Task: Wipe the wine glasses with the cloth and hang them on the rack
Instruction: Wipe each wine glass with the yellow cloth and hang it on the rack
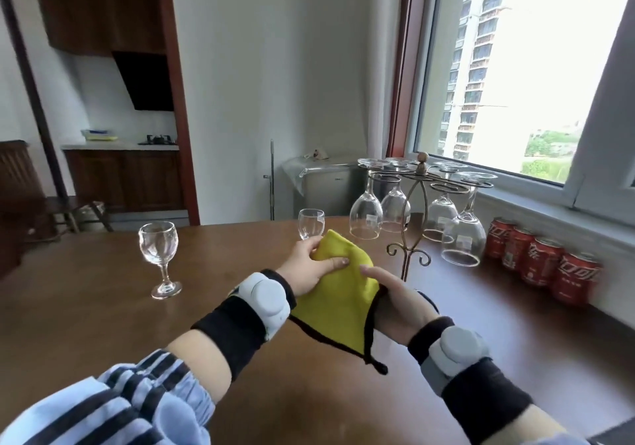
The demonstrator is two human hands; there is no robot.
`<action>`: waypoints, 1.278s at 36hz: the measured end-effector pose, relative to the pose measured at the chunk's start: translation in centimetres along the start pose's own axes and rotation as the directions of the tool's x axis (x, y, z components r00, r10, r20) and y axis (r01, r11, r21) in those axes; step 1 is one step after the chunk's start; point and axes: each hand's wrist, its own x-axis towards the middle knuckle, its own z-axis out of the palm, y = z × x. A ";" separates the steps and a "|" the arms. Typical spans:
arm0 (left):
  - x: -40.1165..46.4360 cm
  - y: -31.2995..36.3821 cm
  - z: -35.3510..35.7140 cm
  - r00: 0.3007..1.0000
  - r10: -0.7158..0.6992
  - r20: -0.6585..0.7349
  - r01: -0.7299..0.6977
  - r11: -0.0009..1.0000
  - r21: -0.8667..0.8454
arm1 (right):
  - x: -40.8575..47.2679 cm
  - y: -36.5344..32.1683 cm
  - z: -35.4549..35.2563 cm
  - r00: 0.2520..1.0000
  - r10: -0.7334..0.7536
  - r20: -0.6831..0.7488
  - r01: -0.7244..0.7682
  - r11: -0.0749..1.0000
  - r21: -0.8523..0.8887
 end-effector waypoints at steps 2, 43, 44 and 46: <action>0.3 -0.7 -1.2 1.000 -0.019 -0.015 0.019 1.000 0.015 | 1.1 0.1 0.8 0.997 0.037 -0.065 -0.037 0.999 0.001; 16.7 -10.1 -1.2 0.934 -0.150 -0.324 0.153 0.988 -0.017 | 10.9 0.0 -4.5 0.881 0.111 -0.460 -0.066 0.991 0.114; 16.2 -9.8 -1.6 0.936 -0.137 -0.324 0.138 0.990 -0.021 | 10.8 0.0 -4.2 0.885 0.101 -0.455 -0.055 0.992 0.113; 14.7 -8.9 -2.4 0.941 -0.107 -0.321 0.106 0.994 -0.022 | 10.6 0.3 -3.2 0.895 0.086 -0.438 -0.039 0.993 0.115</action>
